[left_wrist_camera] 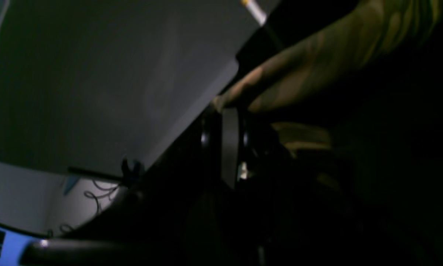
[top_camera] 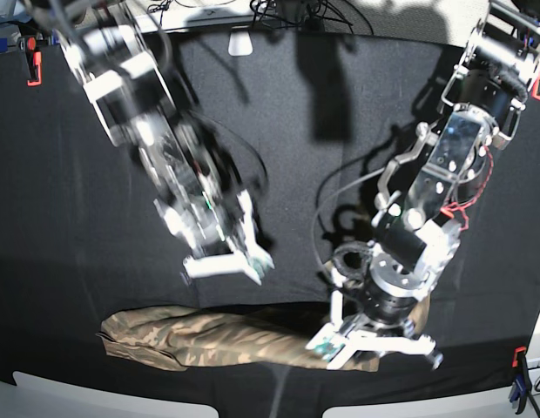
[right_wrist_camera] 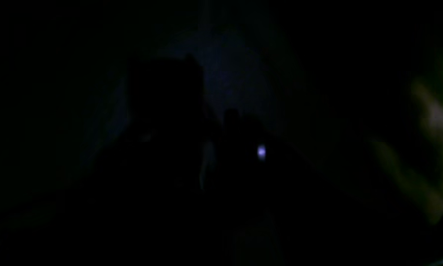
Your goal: Layout the t-shirt on the table in an organized manner, then fold the t-shirt properly
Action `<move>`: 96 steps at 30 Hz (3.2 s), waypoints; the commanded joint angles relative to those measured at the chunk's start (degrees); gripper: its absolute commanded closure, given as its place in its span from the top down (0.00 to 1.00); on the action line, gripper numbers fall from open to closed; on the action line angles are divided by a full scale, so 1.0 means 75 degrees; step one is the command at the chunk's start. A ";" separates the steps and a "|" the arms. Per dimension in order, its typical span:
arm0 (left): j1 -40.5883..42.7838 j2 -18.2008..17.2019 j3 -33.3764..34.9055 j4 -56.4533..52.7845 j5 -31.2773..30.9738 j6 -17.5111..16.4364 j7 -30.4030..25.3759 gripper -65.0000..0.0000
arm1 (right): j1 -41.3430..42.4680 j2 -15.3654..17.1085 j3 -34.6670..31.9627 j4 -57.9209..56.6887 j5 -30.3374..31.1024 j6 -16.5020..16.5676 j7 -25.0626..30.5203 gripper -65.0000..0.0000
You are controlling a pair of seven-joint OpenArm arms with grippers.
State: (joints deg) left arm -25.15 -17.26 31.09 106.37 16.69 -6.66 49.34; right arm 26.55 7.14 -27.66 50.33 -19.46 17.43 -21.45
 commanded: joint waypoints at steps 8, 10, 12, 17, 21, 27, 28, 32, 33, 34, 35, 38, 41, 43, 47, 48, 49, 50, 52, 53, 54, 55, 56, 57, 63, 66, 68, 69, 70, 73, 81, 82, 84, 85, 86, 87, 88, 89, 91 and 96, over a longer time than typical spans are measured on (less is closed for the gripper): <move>-0.0192 -0.0032 -0.0058 0.0119 0.0157 0.0093 -0.0178 0.00 | 0.2104 -0.0953 -0.0015 -0.2355 -0.0128 -0.0178 -0.0111 0.26; -0.0181 -0.0032 -0.0058 0.0117 0.0157 0.0090 -0.0181 0.00 | 0.2308 -0.1110 -0.0015 -0.2436 -0.0493 -0.0644 -0.0111 0.26; -0.0184 -0.0032 -0.0058 0.0117 0.0154 0.0090 -0.0181 0.00 | 0.2460 -0.1233 -0.0015 -0.2433 -0.0854 -0.1003 -0.0125 0.26; -0.0181 -0.0035 -0.0058 0.0117 0.0154 0.0093 -0.0184 0.00 | 0.2812 -0.1416 -0.0015 -0.2428 -0.1268 -0.2964 -0.0577 0.26; -0.0184 -0.0032 -0.0058 0.0117 0.0154 0.0090 -0.0184 0.00 | 0.3054 -0.1413 -0.0015 -0.2428 -0.1545 -0.3625 -0.0886 0.26; -0.0181 -0.0131 -0.0058 0.0117 0.0160 0.0090 -0.0131 0.00 | 0.3089 -0.1387 -0.0015 -0.2404 -0.1684 -0.4613 -0.1204 0.26; -0.0178 -0.0201 -0.0058 0.0117 0.0160 0.0093 -0.0128 0.00 | 0.3086 -0.1373 -0.0015 -0.2349 -0.1836 -0.4765 -0.1276 0.26; -0.0181 -0.0527 -0.0061 0.0117 0.0157 0.0093 -0.0134 0.00 | 0.3045 -0.1352 -0.0017 -0.1950 -0.1953 -0.4520 -0.1612 0.26; -0.0181 -0.0606 -0.0058 0.0117 0.0157 0.0093 -0.0134 0.00 | 0.3019 -0.1352 -0.0017 -0.1856 -0.1923 -0.4141 -0.1612 0.26; -0.0181 -0.0673 -0.0061 0.0117 0.0157 0.0093 -0.0134 0.00 | 0.2987 -0.1355 -0.0020 -0.1778 -0.1915 -0.3739 -0.1606 0.26; -0.0184 -0.0752 -0.0061 0.0117 0.0157 0.0093 -0.0140 0.00 | 0.2923 -0.1352 -0.0041 -0.1705 -0.1912 -0.3453 -0.1603 0.26; -0.0181 -0.0836 -0.0061 0.0117 0.0140 0.0096 -0.0160 0.00 | 0.2757 -0.1309 -0.0370 -0.1547 -0.1853 -0.3244 -0.1606 0.26; -0.0184 -0.0857 -0.0061 0.0117 0.0102 0.0093 -0.0160 0.00 | 0.2661 -0.1221 -0.1087 -0.1515 -0.1871 -0.3174 -0.1638 0.26; -0.0181 -0.0857 -0.0061 0.0117 0.0099 0.0093 -0.0163 0.00 | 0.2634 -0.1163 -0.1606 -0.1510 -0.1871 -0.3179 -0.1751 0.26; -0.0181 -0.0857 -0.0061 0.0117 0.0099 0.0093 -0.0160 0.00 | 0.2640 -0.1064 -0.2311 -0.1510 -0.1874 -0.3255 -0.1953 0.26; -0.0181 -0.0857 -0.0061 0.0117 0.0099 0.0096 -0.0160 0.00 | 0.2646 -0.1052 -0.2337 -0.1510 -0.1877 -0.3322 -0.1985 0.26; -0.0181 -0.0857 -0.0061 0.0117 0.0099 0.0093 -0.0163 0.00 | 0.2649 -0.1040 -0.2323 -0.1510 -0.1877 -0.3351 -0.1982 0.26; -0.0181 -0.0857 -0.0061 0.0117 0.0099 0.0096 -0.0163 0.00 | 0.2661 -0.1032 -0.2314 -0.1513 -0.1865 -0.3351 -0.1979 0.25; -0.0181 -0.0857 -0.0061 0.0117 0.0099 0.0093 -0.0160 0.00 | 0.2667 -0.0997 -0.2314 -0.1513 -0.1871 -0.3343 -0.1976 0.15; -0.0181 -0.0857 -0.0061 0.0117 0.0099 0.0096 -0.0160 0.00 | 0.2664 -0.0991 -0.2314 -0.1513 -0.1868 -0.3305 -0.1976 0.06; -0.0181 -0.0857 -0.0061 0.0117 0.0099 0.0096 -0.0160 0.00 | 0.2661 -0.0991 -0.2314 -0.1513 -0.1868 -0.3270 -0.1982 0.00; -0.0181 -0.0857 -0.0061 0.0117 0.0099 0.0096 -0.0160 0.00 | 0.2661 -0.0991 -0.2314 -0.1513 -0.1871 -0.3241 -0.2034 0.00; -0.0181 -0.0857 -0.0058 0.0117 0.0099 0.0096 -0.0160 0.00 | 0.2661 -0.0991 -0.2314 -0.1513 -0.1871 -0.3241 -0.2122 0.00; -0.0181 -0.0857 -0.0061 0.0117 0.0099 0.0096 -0.0157 0.00 | 0.2664 -0.0994 -0.2314 -0.1513 -0.1891 -0.3241 -0.2192 0.00; -0.0172 -0.0857 -0.0061 0.0117 0.0102 0.0096 -0.0125 0.00 | 0.2658 -0.0930 -0.2317 -0.1510 -0.2608 -0.3238 -0.3072 0.00; -0.0070 -0.0857 -0.0061 0.0117 0.0102 0.0096 -0.0125 0.00 | 0.2576 -0.0746 -0.2317 -0.1510 -0.2605 -0.3238 -0.3179 0.00; 0.0055 -0.0857 -0.0061 0.0117 0.0102 0.0096 -0.0125 0.00 | 0.2468 -0.0551 -0.2317 -0.1492 -0.2576 -0.3235 -0.3179 0.00; 0.0128 -0.0857 -0.0061 0.0117 0.0099 0.0096 -0.0128 0.00 | 0.2396 -0.0437 -0.2317 -0.1466 -0.2556 -0.3235 -0.3182 0.00; 0.0204 -0.0857 -0.0058 0.0117 0.0096 0.0096 -0.0131 0.00 | 0.2291 -0.0306 -0.2317 -0.1396 -0.2550 -0.3235 -0.3179 0.00; 0.0425 -0.0857 -0.0061 0.0117 -0.0108 0.0093 -0.0137 0.00 | 0.1865 0.0131 -0.2317 -0.0933 -0.2349 -0.3235 -0.3177 0.00; 0.0810 -0.0857 -0.0058 0.0117 -0.0903 0.0093 -0.0627 0.00 | 0.0192 0.1722 -0.2317 0.2092 -0.0411 -0.2748 -0.3512 0.00; 0.0863 -0.0857 -0.0058 0.0117 -0.0906 0.0093 -0.0557 0.00 | -0.0032 0.1964 -0.2314 0.2538 -0.0210 -0.2748 -0.3640 0.00; 0.1014 -0.0857 -0.0058 0.0117 -0.0903 0.0093 -0.0373 0.00 | -0.0475 0.2500 -0.2314 0.3413 0.0181 -0.2751 -0.3844 0.00; 0.1105 -0.0857 -0.0058 0.0117 -0.0903 0.0093 -0.0248 0.00 | -0.0699 0.2757 -0.2314 0.3806 0.0315 -0.2751 -0.3937 0.00; 0.1209 -0.0857 -0.0058 0.0117 -0.0903 0.0093 -0.0119 0.00 | -0.0924 0.2984 -0.2314 0.4159 0.0297 -0.2748 -0.4068 0.00; 0.1326 -0.0857 -0.0058 0.0117 -0.0912 0.0093 -0.0015 0.00 | -0.1151 0.3197 -0.2314 0.4470 0.0187 -0.2745 -0.4185 0.00; 0.1448 -0.0857 -0.0058 0.0119 -0.0898 0.0093 0.0114 0.00 | -0.1387 0.3381 -0.2311 0.4765 0.0035 -0.2745 -0.4301 0.00; 0.1568 -0.0857 -0.0058 0.0131 -0.0898 0.0093 0.0224 0.00 | -0.1623 0.3544 -0.2308 0.5050 -0.0137 -0.2748 -0.4383 0.00; 0.1821 -0.0857 -0.0058 0.0163 -0.0895 0.0090 0.0347 0.00 | -0.2066 0.3829 -0.2305 0.5592 -0.0472 -0.2751 -0.4523 0.00; 0.2098 -0.0857 -0.0061 0.0181 -0.0723 0.0090 -0.0350 0.00 | -0.2451 0.4051 -0.1874 0.6487 -0.0953 -0.2882 -0.4491 0.00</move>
State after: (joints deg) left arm -7.97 -23.38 31.18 106.56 9.47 -7.25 47.79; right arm 6.59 36.56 -42.72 98.04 -24.23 -2.81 -54.50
